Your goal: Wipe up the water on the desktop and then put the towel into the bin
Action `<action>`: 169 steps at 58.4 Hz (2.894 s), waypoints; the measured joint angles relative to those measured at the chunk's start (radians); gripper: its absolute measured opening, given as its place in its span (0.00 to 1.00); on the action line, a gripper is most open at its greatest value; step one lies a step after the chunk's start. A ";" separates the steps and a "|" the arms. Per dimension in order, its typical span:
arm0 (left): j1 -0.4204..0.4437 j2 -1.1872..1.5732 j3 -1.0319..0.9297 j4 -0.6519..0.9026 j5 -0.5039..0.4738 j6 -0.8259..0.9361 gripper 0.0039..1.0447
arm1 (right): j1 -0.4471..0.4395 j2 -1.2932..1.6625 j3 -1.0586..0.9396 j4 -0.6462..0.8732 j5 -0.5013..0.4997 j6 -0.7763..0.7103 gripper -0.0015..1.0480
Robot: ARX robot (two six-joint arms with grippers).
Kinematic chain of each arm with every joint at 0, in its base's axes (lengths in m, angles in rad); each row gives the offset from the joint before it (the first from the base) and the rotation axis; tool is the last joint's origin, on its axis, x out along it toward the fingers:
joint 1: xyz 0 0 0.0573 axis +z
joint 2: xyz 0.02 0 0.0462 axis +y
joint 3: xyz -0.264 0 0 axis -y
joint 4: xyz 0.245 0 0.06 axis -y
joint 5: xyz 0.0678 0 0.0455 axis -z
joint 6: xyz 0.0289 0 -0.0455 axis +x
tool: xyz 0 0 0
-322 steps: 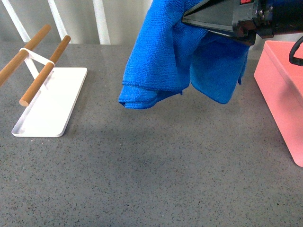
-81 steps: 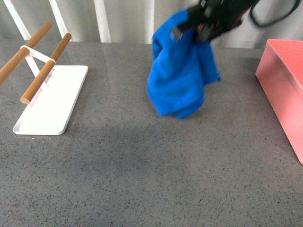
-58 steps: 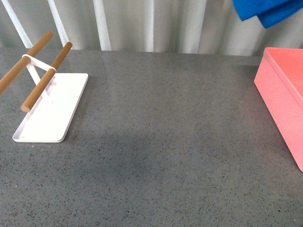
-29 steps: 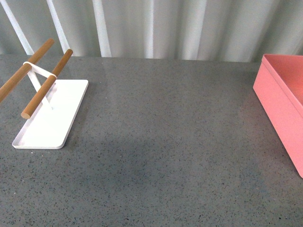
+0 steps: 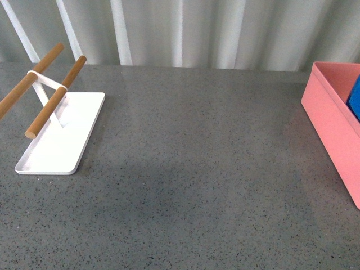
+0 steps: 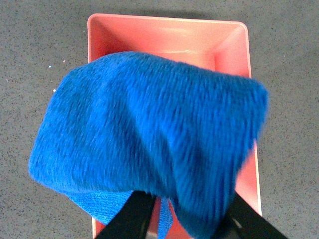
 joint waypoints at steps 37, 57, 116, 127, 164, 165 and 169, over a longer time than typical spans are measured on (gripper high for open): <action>0.000 0.000 0.000 0.000 -0.002 0.000 0.94 | 0.000 -0.176 -0.423 0.750 -0.237 0.107 0.71; 0.000 -0.002 0.000 0.000 0.000 0.000 0.94 | 0.069 -0.471 -1.070 1.506 -0.194 0.140 0.07; 0.000 -0.001 0.000 0.000 0.000 0.000 0.94 | 0.158 -1.124 -1.512 1.315 -0.105 0.143 0.03; 0.000 -0.002 0.000 0.000 0.000 0.000 0.94 | 0.158 -1.243 -1.513 1.206 -0.104 0.144 0.03; 0.000 -0.002 0.000 0.000 0.000 0.000 0.94 | 0.158 -1.521 -1.514 0.936 -0.104 0.150 0.03; 0.000 -0.002 0.000 0.000 0.000 0.000 0.94 | 0.158 -1.526 -1.514 0.931 -0.104 0.150 0.03; 0.000 -0.002 0.000 0.000 0.000 0.000 0.94 | 0.158 -1.548 -1.514 0.909 -0.104 0.150 0.03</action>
